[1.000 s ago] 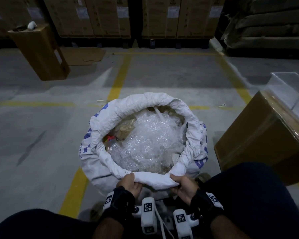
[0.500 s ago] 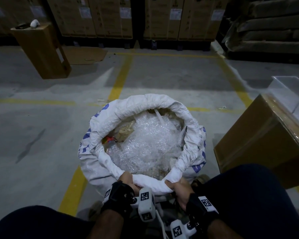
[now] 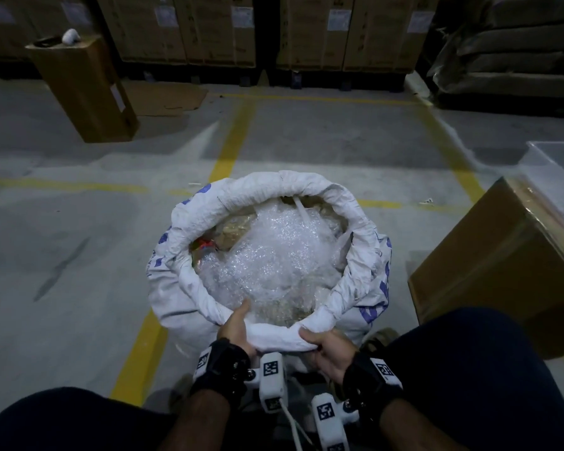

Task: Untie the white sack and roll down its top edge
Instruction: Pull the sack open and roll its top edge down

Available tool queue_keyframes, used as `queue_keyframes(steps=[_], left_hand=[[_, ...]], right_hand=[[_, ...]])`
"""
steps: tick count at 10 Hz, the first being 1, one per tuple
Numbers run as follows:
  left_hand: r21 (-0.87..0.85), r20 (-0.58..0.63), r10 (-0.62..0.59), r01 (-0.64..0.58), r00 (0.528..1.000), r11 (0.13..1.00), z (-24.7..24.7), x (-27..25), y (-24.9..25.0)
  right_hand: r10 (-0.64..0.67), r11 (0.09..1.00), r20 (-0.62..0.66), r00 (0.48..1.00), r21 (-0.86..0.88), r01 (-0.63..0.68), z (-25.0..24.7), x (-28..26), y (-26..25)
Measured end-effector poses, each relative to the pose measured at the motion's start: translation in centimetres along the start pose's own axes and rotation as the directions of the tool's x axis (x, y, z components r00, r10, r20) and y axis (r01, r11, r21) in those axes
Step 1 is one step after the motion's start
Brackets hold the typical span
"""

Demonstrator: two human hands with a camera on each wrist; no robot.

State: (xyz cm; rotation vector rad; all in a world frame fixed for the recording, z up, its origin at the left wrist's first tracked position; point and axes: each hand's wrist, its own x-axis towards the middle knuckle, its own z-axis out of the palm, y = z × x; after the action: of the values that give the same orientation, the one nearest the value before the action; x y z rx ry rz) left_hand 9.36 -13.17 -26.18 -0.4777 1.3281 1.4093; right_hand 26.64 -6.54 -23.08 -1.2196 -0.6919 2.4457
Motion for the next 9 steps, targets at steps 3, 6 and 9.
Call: queue_keyframes(steps=[3,6,9], left_hand=[[0.006,-0.133,0.156,-0.156,0.979,0.988,-4.6,1.0,3.3],[0.353,-0.217,0.078,0.003,0.973,0.936,-8.1,2.5,0.1],[0.516,-0.190,0.081,0.029,0.978,0.856,-6.8,0.0,-3.4]], right_hand=[[-0.190,0.815,-0.291,0.938,-0.579,-0.014,-1.0,0.6,-4.7],[-0.177,0.273,-0.400,0.899,-0.898,-0.346,-0.6,2.7,-3.8],[-0.127,0.252,-0.427,0.895,-0.887,-0.387,-0.8,3.1,-2.4]])
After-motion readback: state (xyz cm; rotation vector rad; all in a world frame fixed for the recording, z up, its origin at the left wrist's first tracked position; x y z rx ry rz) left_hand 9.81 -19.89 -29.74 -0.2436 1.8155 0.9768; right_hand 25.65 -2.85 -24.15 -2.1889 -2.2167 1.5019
